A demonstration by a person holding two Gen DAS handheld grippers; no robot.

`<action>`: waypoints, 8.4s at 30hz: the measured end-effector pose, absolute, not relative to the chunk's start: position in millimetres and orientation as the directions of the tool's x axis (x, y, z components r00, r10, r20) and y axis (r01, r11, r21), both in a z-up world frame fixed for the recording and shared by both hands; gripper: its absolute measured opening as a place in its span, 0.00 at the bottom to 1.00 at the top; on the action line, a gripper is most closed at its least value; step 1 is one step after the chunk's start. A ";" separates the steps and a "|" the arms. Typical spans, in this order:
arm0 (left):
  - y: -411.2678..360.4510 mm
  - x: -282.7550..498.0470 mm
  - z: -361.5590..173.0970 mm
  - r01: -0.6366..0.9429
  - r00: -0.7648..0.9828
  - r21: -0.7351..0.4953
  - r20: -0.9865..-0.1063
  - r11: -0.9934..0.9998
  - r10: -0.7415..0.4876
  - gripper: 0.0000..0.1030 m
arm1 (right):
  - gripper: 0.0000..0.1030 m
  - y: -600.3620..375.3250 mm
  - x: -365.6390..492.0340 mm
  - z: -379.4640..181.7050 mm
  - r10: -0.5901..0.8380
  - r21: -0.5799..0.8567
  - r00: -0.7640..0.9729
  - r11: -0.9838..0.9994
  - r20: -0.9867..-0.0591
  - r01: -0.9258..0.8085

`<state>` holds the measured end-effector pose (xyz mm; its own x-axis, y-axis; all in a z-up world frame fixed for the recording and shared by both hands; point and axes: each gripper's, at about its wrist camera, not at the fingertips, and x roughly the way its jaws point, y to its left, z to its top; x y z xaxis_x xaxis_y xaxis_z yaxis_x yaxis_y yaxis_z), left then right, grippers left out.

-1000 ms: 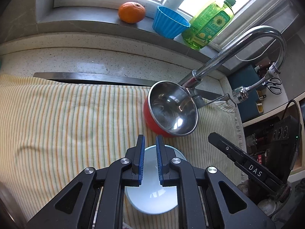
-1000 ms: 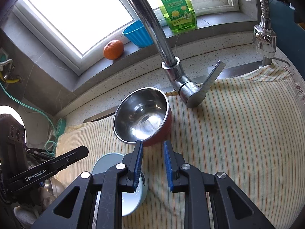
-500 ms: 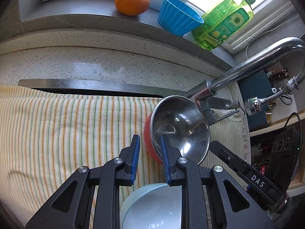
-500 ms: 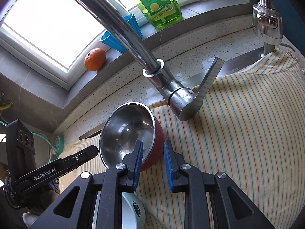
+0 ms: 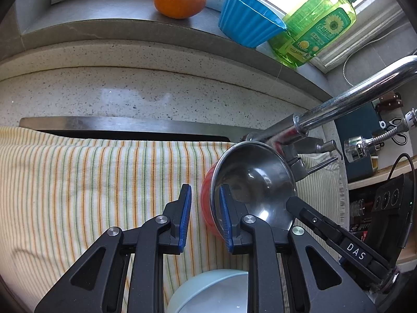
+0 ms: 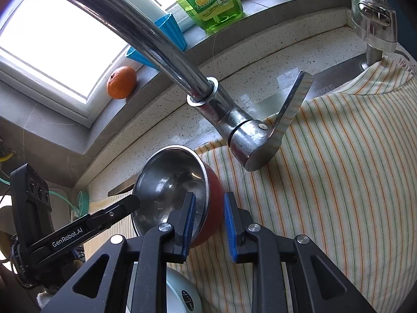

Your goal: Organize plates and bowls

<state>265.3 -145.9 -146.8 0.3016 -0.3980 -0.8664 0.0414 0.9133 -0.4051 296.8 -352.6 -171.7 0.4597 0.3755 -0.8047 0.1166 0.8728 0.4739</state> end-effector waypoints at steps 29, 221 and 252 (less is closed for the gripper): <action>-140.7 254.4 -120.3 0.085 0.350 -0.409 -0.842 0.909 -0.412 0.08 | 0.09 -338.0 291.1 -147.3 0.378 0.461 0.472 0.885 -0.797 0.070; 9.7 55.3 -74.8 -0.021 0.481 -0.411 -0.803 0.911 -0.351 0.11 | 0.26 -186.8 114.0 -85.3 0.143 0.018 0.576 0.976 -0.805 -0.218; -109.3 128.4 -105.6 0.093 0.372 -0.388 -0.840 0.917 -0.394 0.11 | 0.26 -275.6 166.5 -108.2 0.190 0.141 0.548 0.981 -0.814 -0.130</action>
<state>128.4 -109.3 -105.6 0.3723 -0.3938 -0.8404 0.0929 0.9168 -0.3884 166.5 -275.6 -108.2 0.5483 0.1900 -0.8144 -0.1301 0.9814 0.1414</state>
